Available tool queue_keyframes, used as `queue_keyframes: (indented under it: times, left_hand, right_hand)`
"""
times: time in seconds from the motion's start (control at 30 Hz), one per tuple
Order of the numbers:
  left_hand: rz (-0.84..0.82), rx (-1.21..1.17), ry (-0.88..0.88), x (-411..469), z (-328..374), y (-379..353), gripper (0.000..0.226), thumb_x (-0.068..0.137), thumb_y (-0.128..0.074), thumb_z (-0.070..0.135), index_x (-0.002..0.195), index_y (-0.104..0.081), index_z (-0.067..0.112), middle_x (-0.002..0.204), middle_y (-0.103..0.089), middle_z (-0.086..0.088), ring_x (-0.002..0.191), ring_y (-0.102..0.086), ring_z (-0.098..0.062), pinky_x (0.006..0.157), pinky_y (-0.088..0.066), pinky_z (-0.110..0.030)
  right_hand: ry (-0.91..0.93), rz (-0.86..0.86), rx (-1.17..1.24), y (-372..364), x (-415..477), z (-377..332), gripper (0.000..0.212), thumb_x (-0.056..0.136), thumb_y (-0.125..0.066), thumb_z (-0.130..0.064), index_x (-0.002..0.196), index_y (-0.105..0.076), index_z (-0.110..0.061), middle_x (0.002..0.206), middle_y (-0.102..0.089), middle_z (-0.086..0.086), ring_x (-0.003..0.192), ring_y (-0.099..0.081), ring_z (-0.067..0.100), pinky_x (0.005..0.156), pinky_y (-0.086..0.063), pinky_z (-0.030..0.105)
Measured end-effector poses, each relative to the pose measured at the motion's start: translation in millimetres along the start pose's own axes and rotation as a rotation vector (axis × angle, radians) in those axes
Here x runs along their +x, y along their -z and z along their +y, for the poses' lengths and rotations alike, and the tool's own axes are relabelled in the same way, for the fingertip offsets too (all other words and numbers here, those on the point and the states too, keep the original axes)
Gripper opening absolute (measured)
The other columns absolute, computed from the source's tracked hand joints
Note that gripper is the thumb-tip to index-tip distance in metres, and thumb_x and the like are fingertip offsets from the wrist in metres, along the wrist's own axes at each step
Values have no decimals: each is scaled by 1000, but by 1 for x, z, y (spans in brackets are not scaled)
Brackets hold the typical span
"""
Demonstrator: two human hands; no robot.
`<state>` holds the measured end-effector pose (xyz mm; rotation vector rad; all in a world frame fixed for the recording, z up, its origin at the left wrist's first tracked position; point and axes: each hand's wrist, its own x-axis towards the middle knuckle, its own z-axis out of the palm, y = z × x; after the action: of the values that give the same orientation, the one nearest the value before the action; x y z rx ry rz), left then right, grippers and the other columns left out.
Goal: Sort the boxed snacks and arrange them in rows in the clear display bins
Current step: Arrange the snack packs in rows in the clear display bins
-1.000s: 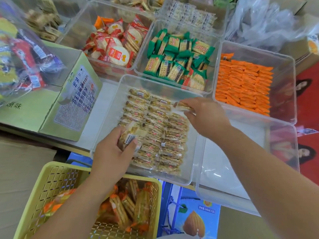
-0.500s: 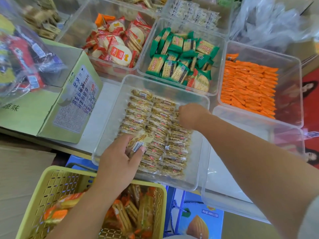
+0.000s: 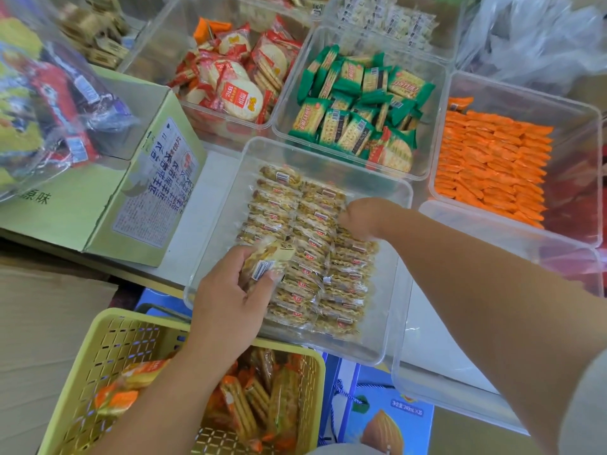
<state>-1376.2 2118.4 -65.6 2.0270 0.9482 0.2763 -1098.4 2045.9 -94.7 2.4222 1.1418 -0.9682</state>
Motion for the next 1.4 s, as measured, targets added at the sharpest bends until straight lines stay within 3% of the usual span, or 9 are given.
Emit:
queue_keyframes:
  times: [0.13,0.27,0.43,0.67,0.87,0.97,1.03,1.13,1.4]
  left_hand:
    - [-2,78,-162,-5,-3,1,35,82,-72,16,116,-71,25,116,-66,7,107,-61,-11,91,-54,-34]
    - [17,209,-392,-12,-4,-4,55,64,-88,-14,112,-79,9,126,-64,-17,121,-57,-31,98,-50,-42]
    - [27,292,-593,-18,9,-9,51,57,-92,-11,104,-79,5,106,-66,-15,104,-54,-24,87,-49,-27]
    - [6,188,-592,-37,34,-17,73,53,-94,-8,107,-54,19,96,-68,-12,96,-52,-18,83,-40,-22]
    - [-38,168,-653,-47,45,-25,65,64,-92,-5,112,-55,19,103,-67,-6,101,-54,-16,90,-38,-16]
    - [-22,179,-578,-40,49,-24,61,75,-87,16,124,-52,22,126,-57,0,120,-48,-11,108,-28,-9]
    - [0,283,-460,-29,47,-19,69,77,-83,37,134,-45,26,141,-47,3,134,-41,-15,117,-30,-27]
    - [60,477,-258,-12,32,-6,84,74,-87,46,143,-46,21,154,-43,-16,140,-37,-37,114,-36,-56]
    - [-127,549,177,18,-22,12,121,82,-68,70,164,5,19,173,2,-9,157,-13,-36,125,-21,-50]
  right_hand:
    - [19,217,-82,-4,-29,-3,38,104,-37,-41,94,-64,-15,93,-67,5,88,-64,25,84,-57,43]
    - [252,528,272,-24,-86,-9,38,95,-60,-31,130,-64,-18,124,-68,7,118,-56,29,100,-49,42]
    - [563,455,350,-51,-156,-18,77,76,-82,-31,146,-51,-30,149,-51,-1,136,-46,21,113,-38,42]
    - [541,720,502,-81,-191,-34,37,85,-75,-23,121,-71,-14,112,-72,3,99,-65,25,83,-56,40]
    - [434,718,415,-86,-197,-33,37,79,-72,-12,116,-70,-17,96,-72,0,83,-67,25,60,-56,37]
    - [394,767,432,-77,-189,-24,40,78,-73,-1,116,-72,-13,97,-74,5,85,-69,30,62,-59,40]
    - [329,832,433,-62,-178,-11,39,81,-71,1,117,-72,-12,104,-74,7,92,-68,31,70,-60,42]
    - [240,934,387,-35,-154,12,33,82,-68,3,113,-71,-9,105,-73,10,93,-64,33,73,-57,42]
    - [117,677,14,7,-81,32,33,88,-51,6,111,-59,-16,97,-59,4,98,-53,28,65,-52,41]
